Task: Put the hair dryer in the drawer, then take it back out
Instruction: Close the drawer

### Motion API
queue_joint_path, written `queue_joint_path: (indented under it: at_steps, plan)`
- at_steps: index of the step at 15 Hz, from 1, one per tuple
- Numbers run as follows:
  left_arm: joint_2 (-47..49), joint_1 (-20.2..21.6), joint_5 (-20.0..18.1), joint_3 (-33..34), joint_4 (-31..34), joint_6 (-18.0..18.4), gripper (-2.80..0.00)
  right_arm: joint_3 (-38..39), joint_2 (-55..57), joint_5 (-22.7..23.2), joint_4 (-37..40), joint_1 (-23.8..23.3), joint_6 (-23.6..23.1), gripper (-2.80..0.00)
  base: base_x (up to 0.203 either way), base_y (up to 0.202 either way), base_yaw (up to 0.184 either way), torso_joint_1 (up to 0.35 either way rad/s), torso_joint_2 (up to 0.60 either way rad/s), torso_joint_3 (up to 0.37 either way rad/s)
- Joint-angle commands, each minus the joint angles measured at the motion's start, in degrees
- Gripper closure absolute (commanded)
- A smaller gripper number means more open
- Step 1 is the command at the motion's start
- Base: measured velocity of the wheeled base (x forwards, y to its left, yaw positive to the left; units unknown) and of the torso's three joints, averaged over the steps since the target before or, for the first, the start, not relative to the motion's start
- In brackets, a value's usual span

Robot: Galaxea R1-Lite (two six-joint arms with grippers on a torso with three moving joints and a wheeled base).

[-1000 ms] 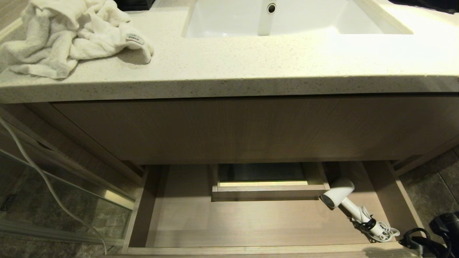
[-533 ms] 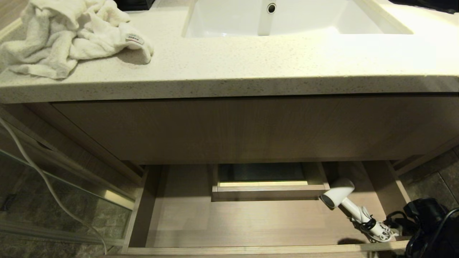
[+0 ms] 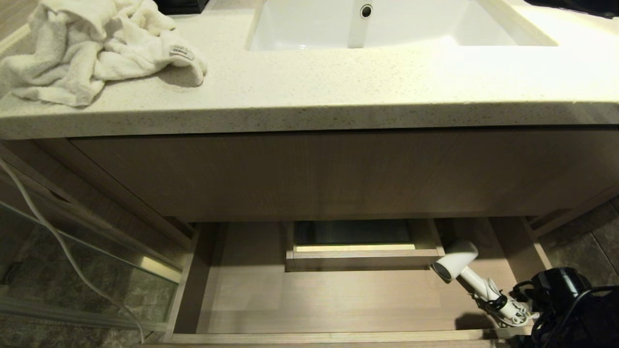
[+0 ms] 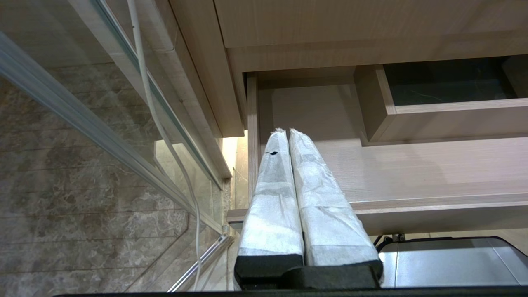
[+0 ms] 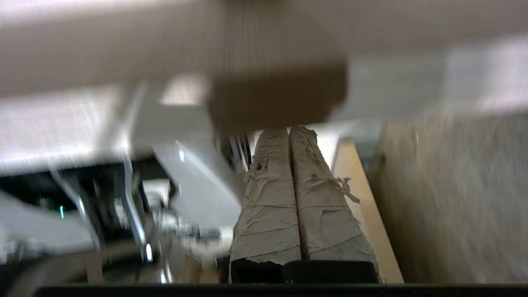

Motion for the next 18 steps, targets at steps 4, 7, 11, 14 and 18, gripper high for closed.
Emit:
queue_joint_path:
  at_steps: [4,7,11,14,18]
  plan:
    - [0.1,0.0,0.0,0.1,0.0,0.0,0.00,-2.4,-0.2,-0.2,-13.5,0.4,0.4,0.00,0.000,0.000,0.000,0.000,0.00,0.000]
    - [0.1,0.0,0.0,0.0,0.0,0.0,0.00,-8.0,-5.7,-1.9,-12.9,1.5,-0.8,0.00,0.000,0.000,0.000,0.000,0.00,0.000]
    - [0.1,0.0,0.0,0.1,0.0,0.0,0.00,-20.6,-14.9,-3.4,-5.0,3.4,-4.3,0.00,0.000,0.000,0.000,0.000,0.00,0.000]
    - [0.1,0.0,0.0,0.1,0.0,0.0,0.00,-22.6,-25.0,-2.9,7.0,4.0,-5.7,0.00,0.000,0.000,0.000,0.000,0.00,0.000]
    - [0.1,0.0,0.0,0.1,0.0,0.0,0.00,-22.5,-43.5,1.7,33.7,4.5,-6.0,0.00,0.000,0.000,0.000,0.000,0.00,0.000]
